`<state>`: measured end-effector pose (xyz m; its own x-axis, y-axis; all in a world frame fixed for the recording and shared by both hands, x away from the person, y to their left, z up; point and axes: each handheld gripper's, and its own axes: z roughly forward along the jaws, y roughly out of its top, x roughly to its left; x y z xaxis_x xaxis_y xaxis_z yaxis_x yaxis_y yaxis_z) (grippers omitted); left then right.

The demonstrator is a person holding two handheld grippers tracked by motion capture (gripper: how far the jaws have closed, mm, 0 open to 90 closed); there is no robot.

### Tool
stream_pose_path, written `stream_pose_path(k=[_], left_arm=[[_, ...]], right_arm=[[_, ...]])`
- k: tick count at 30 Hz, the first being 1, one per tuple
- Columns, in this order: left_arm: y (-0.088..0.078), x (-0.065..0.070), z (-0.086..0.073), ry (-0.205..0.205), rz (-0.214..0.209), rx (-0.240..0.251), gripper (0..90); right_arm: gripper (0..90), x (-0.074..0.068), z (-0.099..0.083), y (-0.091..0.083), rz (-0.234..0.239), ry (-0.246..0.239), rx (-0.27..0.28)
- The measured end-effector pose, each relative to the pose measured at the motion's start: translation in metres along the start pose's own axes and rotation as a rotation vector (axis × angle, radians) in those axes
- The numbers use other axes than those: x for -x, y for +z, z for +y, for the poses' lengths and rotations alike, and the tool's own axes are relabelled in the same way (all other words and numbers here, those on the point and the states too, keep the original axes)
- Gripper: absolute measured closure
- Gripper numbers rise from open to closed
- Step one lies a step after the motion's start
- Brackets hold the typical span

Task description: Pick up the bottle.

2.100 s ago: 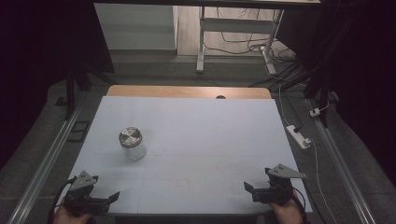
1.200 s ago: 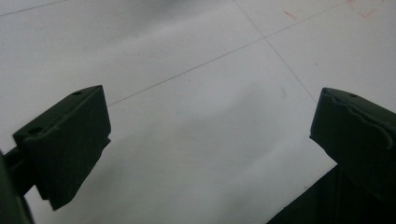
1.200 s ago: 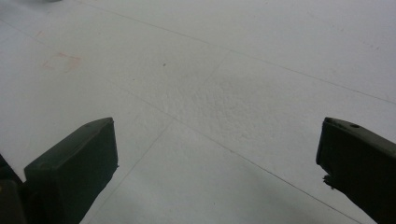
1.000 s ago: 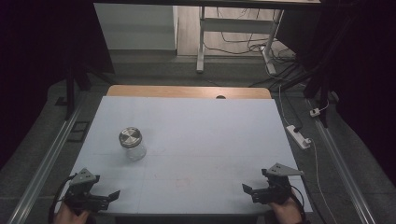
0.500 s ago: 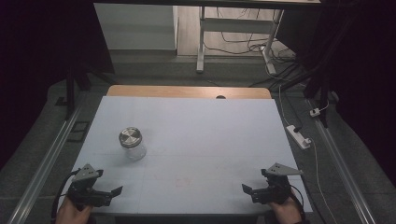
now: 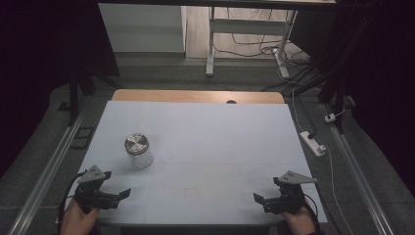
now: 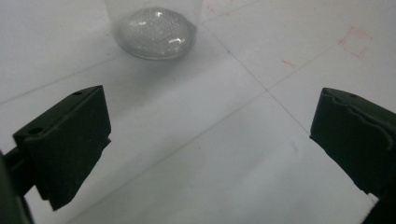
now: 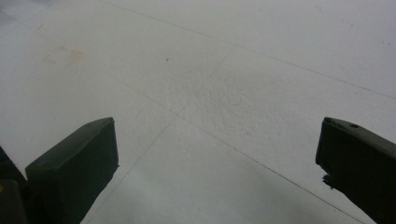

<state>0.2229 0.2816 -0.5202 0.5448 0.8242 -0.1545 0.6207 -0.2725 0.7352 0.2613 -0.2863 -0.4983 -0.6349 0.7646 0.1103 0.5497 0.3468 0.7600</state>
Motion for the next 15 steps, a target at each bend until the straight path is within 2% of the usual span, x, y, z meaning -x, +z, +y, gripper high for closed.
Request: stream_pose_path(k=[4,10,15], left_arm=[[0.003,-0.004,0.005,0.011,0.016,0.009,0.0],[0.008,-0.009,0.01,-0.011,0.022,0.005,0.0],[0.013,-0.013,0.017,-0.01,0.034,0.008,0.0]], right_arm=[[0.0,-0.001,0.0,0.0,0.002,0.0,-0.001],[0.0,-0.001,0.0,0.0,0.001,-0.001,-0.003],[0.0,-0.001,0.0,0.001,0.0,-0.001,-0.007]])
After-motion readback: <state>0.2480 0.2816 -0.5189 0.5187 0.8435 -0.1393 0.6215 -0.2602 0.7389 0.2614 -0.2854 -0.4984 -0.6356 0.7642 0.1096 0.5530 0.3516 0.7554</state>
